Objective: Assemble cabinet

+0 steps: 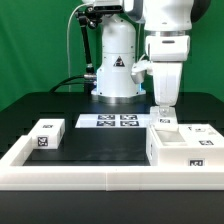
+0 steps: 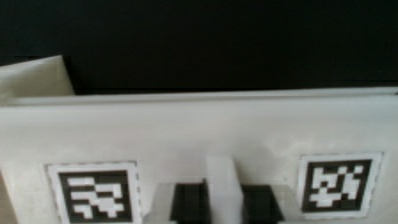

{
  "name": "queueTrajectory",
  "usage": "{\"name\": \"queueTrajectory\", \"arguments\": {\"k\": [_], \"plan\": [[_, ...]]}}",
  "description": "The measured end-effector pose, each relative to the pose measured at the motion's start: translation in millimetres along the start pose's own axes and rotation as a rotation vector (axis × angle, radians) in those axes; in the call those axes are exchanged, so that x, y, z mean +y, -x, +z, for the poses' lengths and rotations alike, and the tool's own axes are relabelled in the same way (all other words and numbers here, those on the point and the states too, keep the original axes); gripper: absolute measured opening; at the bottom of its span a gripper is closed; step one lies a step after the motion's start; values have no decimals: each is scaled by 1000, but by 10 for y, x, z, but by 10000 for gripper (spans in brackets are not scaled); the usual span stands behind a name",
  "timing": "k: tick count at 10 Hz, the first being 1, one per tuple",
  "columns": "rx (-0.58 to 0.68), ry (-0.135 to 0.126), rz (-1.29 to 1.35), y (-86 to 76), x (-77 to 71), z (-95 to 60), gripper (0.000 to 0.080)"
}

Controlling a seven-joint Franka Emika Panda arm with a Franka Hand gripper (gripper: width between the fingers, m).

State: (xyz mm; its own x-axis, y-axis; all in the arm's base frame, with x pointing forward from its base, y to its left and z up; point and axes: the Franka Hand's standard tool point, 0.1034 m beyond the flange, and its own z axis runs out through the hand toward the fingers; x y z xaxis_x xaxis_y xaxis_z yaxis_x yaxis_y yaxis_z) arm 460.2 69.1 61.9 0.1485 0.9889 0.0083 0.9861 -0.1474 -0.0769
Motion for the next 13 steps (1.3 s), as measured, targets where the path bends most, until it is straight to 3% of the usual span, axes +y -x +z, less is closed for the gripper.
{"name": "queueTrajectory", "arguments": {"k": [7,13], "plan": [[9,8,-85,60,129,6,70],[13,18,-97,46,127,10,70]]}}
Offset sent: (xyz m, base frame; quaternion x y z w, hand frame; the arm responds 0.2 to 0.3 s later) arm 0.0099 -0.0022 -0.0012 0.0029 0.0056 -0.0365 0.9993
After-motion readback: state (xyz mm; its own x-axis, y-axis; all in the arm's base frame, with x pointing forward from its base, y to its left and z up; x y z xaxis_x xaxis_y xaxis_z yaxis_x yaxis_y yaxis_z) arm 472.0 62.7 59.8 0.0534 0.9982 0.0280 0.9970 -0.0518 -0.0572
